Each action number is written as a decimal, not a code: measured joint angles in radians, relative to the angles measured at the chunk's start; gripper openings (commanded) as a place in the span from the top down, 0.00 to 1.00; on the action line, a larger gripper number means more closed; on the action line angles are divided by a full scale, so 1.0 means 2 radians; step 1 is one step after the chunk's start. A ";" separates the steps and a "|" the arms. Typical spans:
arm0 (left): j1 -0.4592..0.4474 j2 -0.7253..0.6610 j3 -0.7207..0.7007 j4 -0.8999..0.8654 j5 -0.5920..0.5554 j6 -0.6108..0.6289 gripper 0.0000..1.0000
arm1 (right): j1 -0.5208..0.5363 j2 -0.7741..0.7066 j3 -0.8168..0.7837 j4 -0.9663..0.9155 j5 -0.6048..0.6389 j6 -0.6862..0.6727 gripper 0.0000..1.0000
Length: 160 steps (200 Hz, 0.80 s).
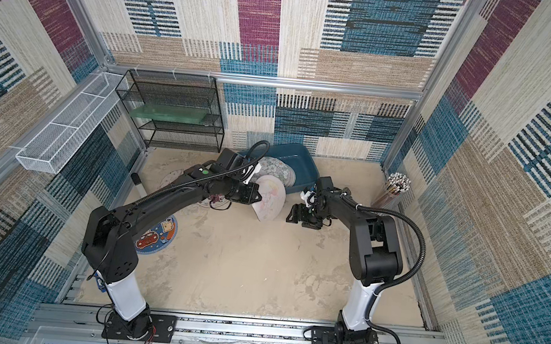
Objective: Put the coasters into the storage box
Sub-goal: Pick up the coaster from the center of the board, then place the coaster in the storage box.
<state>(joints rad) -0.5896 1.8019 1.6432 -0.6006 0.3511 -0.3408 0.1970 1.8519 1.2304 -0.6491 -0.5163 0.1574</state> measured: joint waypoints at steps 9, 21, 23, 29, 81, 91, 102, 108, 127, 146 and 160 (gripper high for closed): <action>0.000 0.010 0.027 -0.003 0.002 0.005 1.00 | 0.000 -0.004 -0.001 0.000 -0.002 0.000 0.21; 0.000 0.028 0.061 -0.008 0.006 0.012 1.00 | 0.000 -0.010 -0.003 0.000 -0.005 0.001 0.21; 0.000 0.032 0.068 -0.009 0.007 0.013 1.00 | 0.000 -0.010 -0.003 0.001 -0.006 0.001 0.21; 0.000 0.042 0.084 -0.013 0.009 0.016 1.00 | 0.000 -0.013 -0.004 0.001 -0.007 0.002 0.21; 0.010 0.158 0.236 -0.044 0.012 0.039 1.00 | -0.003 -0.047 -0.013 0.002 -0.017 0.015 0.21; 0.015 0.182 0.263 -0.046 0.012 0.041 1.00 | -0.004 -0.055 -0.016 0.003 -0.020 0.015 0.21; 0.022 0.205 0.289 -0.048 0.012 0.043 1.00 | -0.004 -0.062 -0.019 0.004 -0.021 0.020 0.21; 0.026 0.219 0.304 -0.049 0.012 0.043 1.00 | -0.004 -0.065 -0.021 0.004 -0.021 0.020 0.21; 0.039 0.260 0.346 -0.053 0.011 0.044 1.00 | -0.005 -0.073 -0.026 0.003 -0.026 0.024 0.21; 0.051 0.296 0.377 -0.053 0.009 0.045 1.00 | -0.009 -0.079 -0.028 0.002 -0.029 0.026 0.21; 0.060 0.318 0.388 -0.054 0.005 0.045 1.00 | -0.011 -0.083 -0.029 0.002 -0.030 0.026 0.21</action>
<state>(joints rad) -0.4686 2.4374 2.4187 -0.7078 0.3603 -0.2516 0.1741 1.6863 1.1728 -0.6460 -0.5762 0.2092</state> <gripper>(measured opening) 0.050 0.793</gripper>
